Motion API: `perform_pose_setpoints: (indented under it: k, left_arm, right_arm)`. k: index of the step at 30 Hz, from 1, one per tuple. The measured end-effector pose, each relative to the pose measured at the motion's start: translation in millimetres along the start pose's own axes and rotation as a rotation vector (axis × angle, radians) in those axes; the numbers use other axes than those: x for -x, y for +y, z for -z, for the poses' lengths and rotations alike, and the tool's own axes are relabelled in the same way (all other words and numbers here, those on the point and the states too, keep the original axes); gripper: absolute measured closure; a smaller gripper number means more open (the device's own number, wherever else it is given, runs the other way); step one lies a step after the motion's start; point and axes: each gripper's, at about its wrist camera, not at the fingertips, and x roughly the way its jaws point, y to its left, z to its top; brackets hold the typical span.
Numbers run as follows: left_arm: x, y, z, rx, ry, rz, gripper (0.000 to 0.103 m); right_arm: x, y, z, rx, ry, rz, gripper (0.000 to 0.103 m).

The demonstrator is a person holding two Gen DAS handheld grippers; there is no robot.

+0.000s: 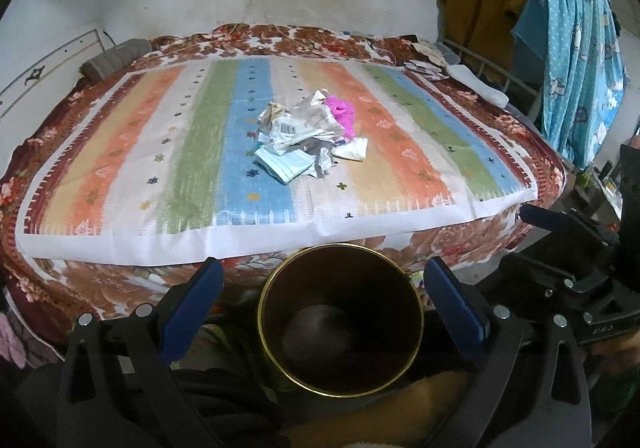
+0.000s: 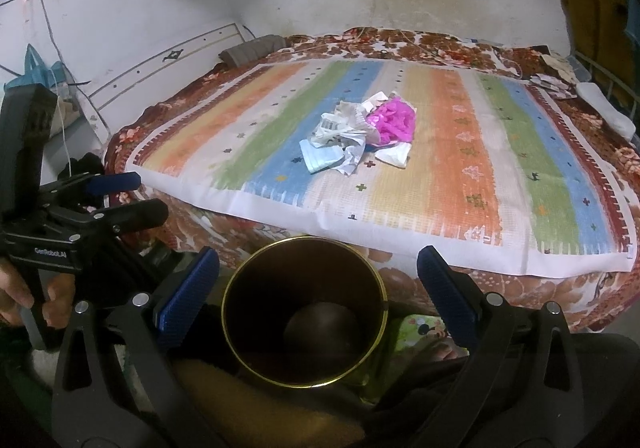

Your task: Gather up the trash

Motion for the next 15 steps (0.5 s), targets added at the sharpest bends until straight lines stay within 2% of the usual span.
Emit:
perform_pose_setpoints:
  k: [15]
  left_arm:
    - [3.3,5.3,-0.3,0.029,-0.031,-0.013,0.006]
  right_arm:
    - [1.0,2.0,-1.3,0.005,0.002,-0.009,0.009]
